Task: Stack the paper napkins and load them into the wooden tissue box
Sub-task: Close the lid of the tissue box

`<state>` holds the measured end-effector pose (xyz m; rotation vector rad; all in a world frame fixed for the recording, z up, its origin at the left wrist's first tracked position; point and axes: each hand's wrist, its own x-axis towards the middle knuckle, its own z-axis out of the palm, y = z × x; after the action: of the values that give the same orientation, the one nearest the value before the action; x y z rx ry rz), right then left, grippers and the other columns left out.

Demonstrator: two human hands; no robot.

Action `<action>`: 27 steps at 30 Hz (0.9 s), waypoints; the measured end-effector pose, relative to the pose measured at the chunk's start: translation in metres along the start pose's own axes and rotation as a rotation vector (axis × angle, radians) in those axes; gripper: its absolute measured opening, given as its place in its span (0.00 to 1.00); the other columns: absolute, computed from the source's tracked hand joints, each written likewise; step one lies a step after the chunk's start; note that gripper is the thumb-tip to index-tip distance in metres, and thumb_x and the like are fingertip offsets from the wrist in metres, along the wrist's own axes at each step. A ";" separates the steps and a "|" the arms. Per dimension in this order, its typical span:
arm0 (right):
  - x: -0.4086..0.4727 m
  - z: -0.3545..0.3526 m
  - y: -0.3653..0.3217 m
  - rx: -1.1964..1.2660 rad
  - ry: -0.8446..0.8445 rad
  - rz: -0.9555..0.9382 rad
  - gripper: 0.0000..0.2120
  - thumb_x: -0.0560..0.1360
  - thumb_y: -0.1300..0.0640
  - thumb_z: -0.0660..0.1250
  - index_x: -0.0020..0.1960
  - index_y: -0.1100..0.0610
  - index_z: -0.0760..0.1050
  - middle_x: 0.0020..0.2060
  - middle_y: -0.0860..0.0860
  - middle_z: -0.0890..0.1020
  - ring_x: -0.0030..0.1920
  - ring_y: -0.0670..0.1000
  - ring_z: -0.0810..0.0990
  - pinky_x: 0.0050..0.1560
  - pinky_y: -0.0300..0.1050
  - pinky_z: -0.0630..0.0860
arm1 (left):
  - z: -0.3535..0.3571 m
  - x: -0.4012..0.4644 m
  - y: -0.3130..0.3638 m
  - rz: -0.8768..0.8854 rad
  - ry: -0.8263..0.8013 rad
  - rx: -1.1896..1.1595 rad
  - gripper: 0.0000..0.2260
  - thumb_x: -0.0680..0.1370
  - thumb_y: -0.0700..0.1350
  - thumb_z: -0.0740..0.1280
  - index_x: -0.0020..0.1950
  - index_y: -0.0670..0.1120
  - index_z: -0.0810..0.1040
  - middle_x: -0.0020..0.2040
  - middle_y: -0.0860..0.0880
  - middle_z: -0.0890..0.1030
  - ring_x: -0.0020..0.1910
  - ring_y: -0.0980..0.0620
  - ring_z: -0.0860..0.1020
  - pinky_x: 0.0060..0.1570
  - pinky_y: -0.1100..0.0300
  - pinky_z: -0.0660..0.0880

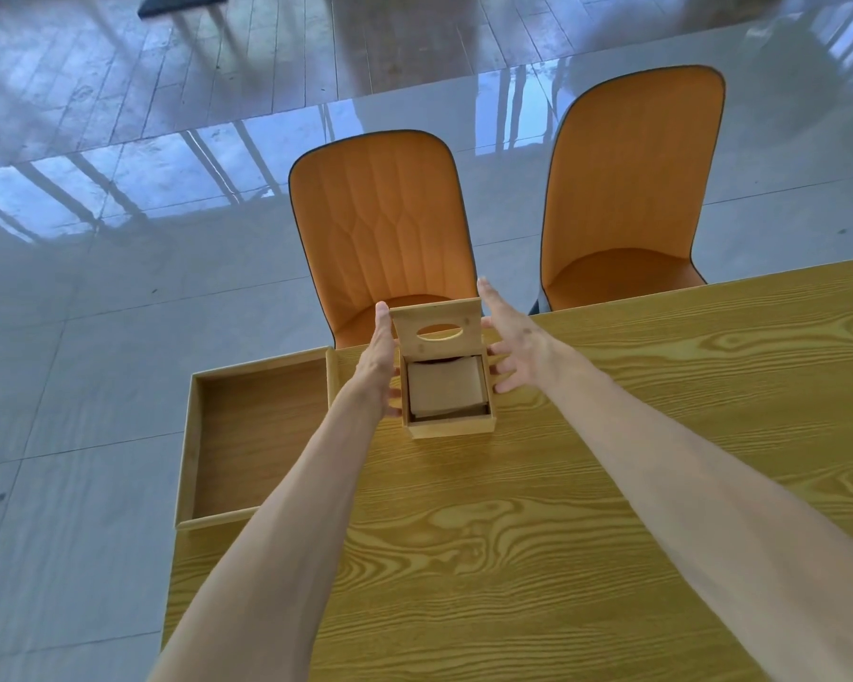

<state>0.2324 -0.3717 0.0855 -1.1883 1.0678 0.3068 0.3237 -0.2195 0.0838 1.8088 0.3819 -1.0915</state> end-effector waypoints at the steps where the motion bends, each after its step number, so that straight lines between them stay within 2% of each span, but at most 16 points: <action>1: -0.001 -0.002 0.000 0.005 -0.027 -0.005 0.46 0.70 0.22 0.52 0.78 0.50 0.59 0.78 0.61 0.59 0.75 0.67 0.60 0.70 0.70 0.63 | 0.000 -0.001 0.000 0.006 -0.016 -0.013 0.41 0.73 0.76 0.49 0.78 0.52 0.62 0.77 0.40 0.64 0.74 0.33 0.64 0.68 0.33 0.63; 8: -0.003 -0.003 0.014 0.018 -0.042 -0.039 0.45 0.69 0.25 0.60 0.77 0.51 0.62 0.77 0.61 0.60 0.76 0.66 0.60 0.70 0.71 0.62 | -0.004 -0.006 -0.009 0.033 -0.057 -0.052 0.43 0.71 0.76 0.54 0.79 0.52 0.59 0.78 0.40 0.62 0.75 0.33 0.62 0.69 0.33 0.61; 17: -0.017 -0.003 0.033 0.044 -0.021 -0.106 0.44 0.70 0.27 0.64 0.77 0.51 0.62 0.76 0.60 0.64 0.74 0.64 0.65 0.68 0.69 0.67 | -0.015 -0.014 -0.029 0.124 -0.074 -0.059 0.42 0.71 0.74 0.59 0.78 0.52 0.62 0.76 0.41 0.68 0.73 0.37 0.68 0.69 0.35 0.66; 21: -0.025 -0.004 0.048 0.046 -0.026 -0.158 0.42 0.71 0.29 0.64 0.77 0.51 0.62 0.76 0.58 0.65 0.73 0.62 0.67 0.67 0.65 0.69 | -0.019 -0.020 -0.044 0.169 -0.077 -0.077 0.39 0.72 0.71 0.62 0.78 0.51 0.64 0.75 0.42 0.69 0.72 0.40 0.69 0.67 0.40 0.68; 27: -0.034 -0.006 0.071 0.066 -0.017 -0.229 0.38 0.72 0.34 0.67 0.75 0.53 0.66 0.74 0.56 0.68 0.72 0.59 0.69 0.67 0.61 0.72 | -0.026 -0.027 -0.067 0.233 -0.110 -0.142 0.33 0.75 0.63 0.66 0.76 0.47 0.66 0.72 0.42 0.73 0.69 0.44 0.73 0.69 0.47 0.69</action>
<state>0.1628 -0.3374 0.0699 -1.2332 0.9094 0.1025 0.2775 -0.1591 0.0716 1.6156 0.1731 -0.9710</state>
